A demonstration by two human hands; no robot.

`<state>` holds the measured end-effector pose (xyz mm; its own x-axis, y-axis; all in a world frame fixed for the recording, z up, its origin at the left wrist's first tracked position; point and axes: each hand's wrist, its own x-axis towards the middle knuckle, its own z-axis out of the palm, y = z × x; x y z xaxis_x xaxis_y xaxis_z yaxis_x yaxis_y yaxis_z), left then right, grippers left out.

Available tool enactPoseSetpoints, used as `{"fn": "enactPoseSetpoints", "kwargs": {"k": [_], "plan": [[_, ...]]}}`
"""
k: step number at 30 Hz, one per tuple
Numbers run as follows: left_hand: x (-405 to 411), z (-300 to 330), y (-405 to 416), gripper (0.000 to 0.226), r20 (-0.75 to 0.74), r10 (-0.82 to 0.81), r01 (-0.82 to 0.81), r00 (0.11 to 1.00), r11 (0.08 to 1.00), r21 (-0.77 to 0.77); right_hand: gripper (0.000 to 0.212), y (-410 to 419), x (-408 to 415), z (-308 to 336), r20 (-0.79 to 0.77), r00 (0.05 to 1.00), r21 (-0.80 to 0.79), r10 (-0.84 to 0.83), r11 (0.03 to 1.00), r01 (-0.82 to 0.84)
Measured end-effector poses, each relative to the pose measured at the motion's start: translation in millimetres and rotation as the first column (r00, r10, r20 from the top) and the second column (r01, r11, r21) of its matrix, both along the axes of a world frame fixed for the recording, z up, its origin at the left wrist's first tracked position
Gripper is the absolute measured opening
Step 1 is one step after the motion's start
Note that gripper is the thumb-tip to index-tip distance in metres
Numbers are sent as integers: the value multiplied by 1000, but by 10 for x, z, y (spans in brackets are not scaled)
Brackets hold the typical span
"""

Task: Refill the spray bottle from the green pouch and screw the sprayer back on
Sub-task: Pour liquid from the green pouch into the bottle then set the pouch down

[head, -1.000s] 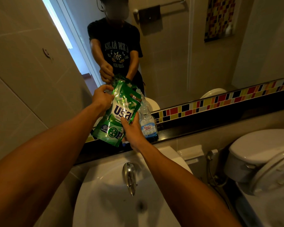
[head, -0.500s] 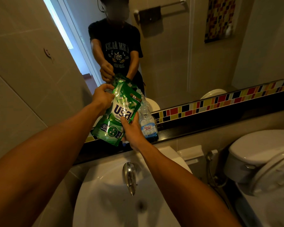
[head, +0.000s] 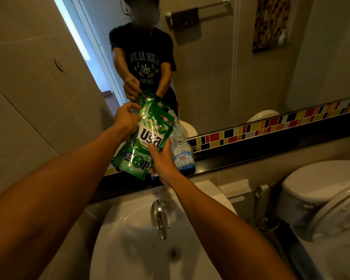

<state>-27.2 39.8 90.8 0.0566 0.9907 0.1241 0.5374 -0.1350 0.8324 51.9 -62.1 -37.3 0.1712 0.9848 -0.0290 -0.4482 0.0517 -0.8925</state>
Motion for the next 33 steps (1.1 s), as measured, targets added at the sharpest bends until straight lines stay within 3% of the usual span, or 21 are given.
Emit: {"fn": "enactPoseSetpoints", "kwargs": {"k": [33], "plan": [[-4, 23, 64, 28, 2, -15, 15, 1000, 1000, 1, 71, 40, -23, 17, -41, 999, 11, 31, 999, -31]]}}
